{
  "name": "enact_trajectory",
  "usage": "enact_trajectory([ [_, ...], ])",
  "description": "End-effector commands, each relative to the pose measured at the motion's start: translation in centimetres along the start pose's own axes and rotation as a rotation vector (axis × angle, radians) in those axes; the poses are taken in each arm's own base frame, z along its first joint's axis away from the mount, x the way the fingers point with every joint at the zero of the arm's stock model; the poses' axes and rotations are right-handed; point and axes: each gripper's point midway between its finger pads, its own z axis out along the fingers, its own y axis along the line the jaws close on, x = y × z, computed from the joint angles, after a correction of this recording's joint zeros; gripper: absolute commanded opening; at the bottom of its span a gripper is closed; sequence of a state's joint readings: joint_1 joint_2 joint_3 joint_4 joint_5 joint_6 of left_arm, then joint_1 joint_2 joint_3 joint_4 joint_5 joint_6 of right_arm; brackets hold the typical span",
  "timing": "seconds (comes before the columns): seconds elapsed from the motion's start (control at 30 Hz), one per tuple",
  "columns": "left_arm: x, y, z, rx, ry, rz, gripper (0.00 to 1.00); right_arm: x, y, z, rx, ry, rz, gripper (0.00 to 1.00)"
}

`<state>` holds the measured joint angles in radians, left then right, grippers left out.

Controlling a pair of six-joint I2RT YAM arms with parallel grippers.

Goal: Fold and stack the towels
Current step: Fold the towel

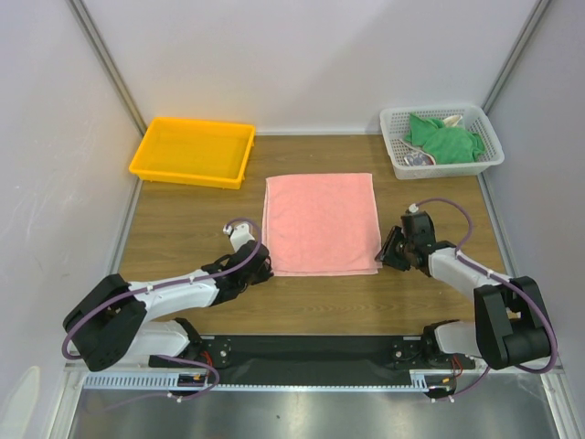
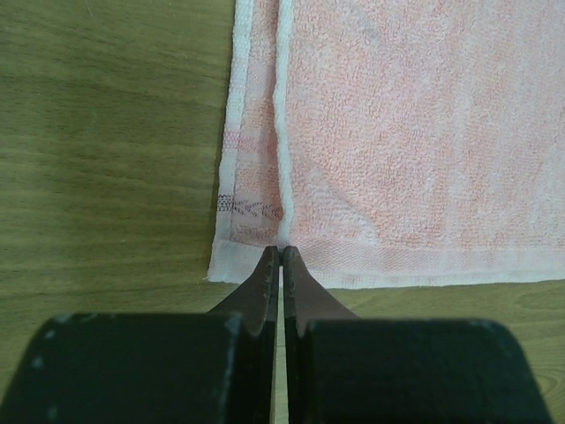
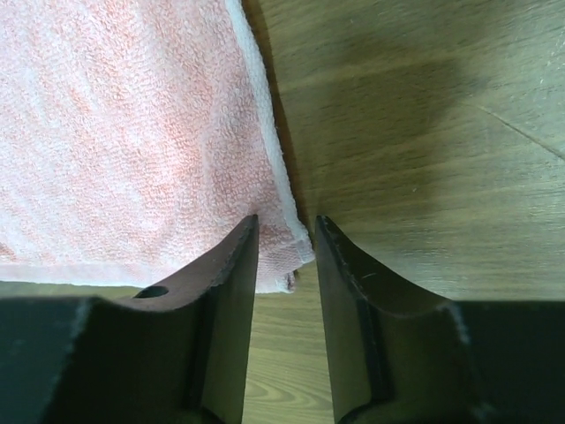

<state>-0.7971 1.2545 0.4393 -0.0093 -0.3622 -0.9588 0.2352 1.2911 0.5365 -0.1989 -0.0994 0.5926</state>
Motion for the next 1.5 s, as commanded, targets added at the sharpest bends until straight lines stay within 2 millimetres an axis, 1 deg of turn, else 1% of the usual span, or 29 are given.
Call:
enact_trajectory([
  [0.0, -1.2, -0.5, -0.1, 0.015, -0.045, -0.008, 0.0, 2.1, -1.3, 0.3, 0.035, 0.068, 0.029, 0.36],
  [0.03, -1.2, -0.5, -0.1, 0.017, -0.045, -0.008, 0.0, 2.1, -1.4, 0.3, 0.041, 0.065, 0.028, 0.33],
  [0.1, -1.3, -0.5, -0.1, 0.015, -0.047, -0.009, 0.01, 2.2, -1.8, 0.1, 0.061, 0.064, 0.026, 0.25],
  [0.13, -1.3, -0.5, -0.2, 0.014, -0.048, -0.007, 0.0, 2.1, -1.9, 0.0, 0.064, 0.061, 0.025, 0.2],
  [0.17, -1.5, -0.7, -0.2, 0.017, -0.054, -0.008, 0.0, 2.1, -1.9, -0.1, 0.066, 0.06, 0.026, 0.13],
  [0.2, -1.8, -0.9, -0.2, 0.019, -0.06, -0.006, 0.0, 1.8, -1.8, -0.4, 0.065, 0.046, 0.026, 0.1],
  [0.27, -2.0, -0.4, -0.6, -0.004, -0.062, 0.007, 0.0, 1.5, -1.6, -0.8, 0.065, 0.038, 0.027, 0.06],
  [0.3, -2.5, -0.8, -0.8, 0.001, -0.074, 0.014, 0.0, 1.3, -1.5, -1.0, 0.064, 0.031, 0.021, 0.05],
  [0.33, -2.9, -0.7, -1.0, -0.003, -0.08, 0.017, 0.0, 0.8, -1.2, -1.4, 0.056, 0.016, 0.017, 0.04],
  [0.4, -3.7, -1.1, -1.4, 0.001, -0.099, 0.027, 0.0, 0.1, -0.7, -2.0, 0.051, 0.001, 0.008, 0.0],
  [0.43, -3.9, -0.9, -1.5, -0.008, -0.102, 0.032, 0.0, -0.2, -0.4, -2.3, 0.042, -0.01, 0.001, 0.0],
  [0.47, -4.4, -1.1, -1.8, 0.0, -0.113, 0.03, 0.0, -0.7, -0.1, -2.6, 0.039, -0.019, 0.002, 0.0],
  [0.6, -5.6, -0.9, -2.3, -0.004, -0.137, 0.031, 0.0, -1.4, 1.2, -3.4, -0.005, -0.024, -0.007, 0.0],
  [0.63, -6.0, -0.6, -2.4, -0.012, -0.146, 0.027, 0.0, -1.4, 1.3, -3.5, -0.012, -0.023, -0.003, 0.0],
  [0.77, -6.4, 0.4, -2.5, -0.033, -0.154, 0.019, 0.0, -1.2, 2.0, -3.9, -0.045, -0.017, 0.006, 0.0],
  [0.87, -6.2, 1.1, -2.4, -0.046, -0.152, 0.015, 0.0, -0.4, 1.9, -4.0, -0.048, 0.005, 0.005, 0.0],
  [0.9, -5.9, 1.5, -2.3, -0.056, -0.146, 0.014, 0.0, -0.2, 1.8, -4.0, -0.046, 0.01, 0.005, 0.0],
  [0.97, -5.5, 1.9, -2.1, -0.064, -0.14, 0.015, 0.0, 0.9, 1.3, -3.7, -0.038, 0.039, 0.005, 0.0],
  [1.07, -5.0, 2.8, -1.8, -0.091, -0.131, 0.013, 0.0, 2.6, 1.5, -3.1, -0.067, 0.086, 0.007, 0.0],
  [1.1, -4.8, 3.3, -1.7, -0.108, -0.13, 0.014, 0.0, 3.2, 1.6, -3.0, -0.075, 0.104, 0.01, 0.0],
  [1.2, -4.5, 4.3, -1.3, -0.135, -0.125, 0.006, 0.0, 4.5, 1.9, -2.4, -0.078, 0.134, -0.001, 0.0],
  [1.3, -4.4, 4.6, -1.0, -0.138, -0.12, 0.014, 0.0, 4.9, 1.9, -2.0, -0.075, 0.15, 0.001, 0.0],
  [1.37, -4.7, 4.2, -1.1, -0.126, -0.126, 0.025, 0.0, 4.6, 2.1, -2.0, -0.071, 0.14, -0.002, 0.0],
  [1.4, -5.1, 3.8, -1.3, -0.116, -0.133, 0.028, 0.0, 3.9, 2.5, -2.3, -0.077, 0.125, -0.007, 0.0],
  [1.43, -5.3, 3.6, -1.4, -0.111, -0.137, 0.033, 0.0, 3.8, 2.4, -2.5, -0.068, 0.124, -0.012, 0.0],
  [1.47, -6.0, 3.1, -1.7, -0.1, -0.151, 0.037, 0.0, 3.3, 2.5, -2.7, -0.062, 0.107, -0.02, 0.0],
])
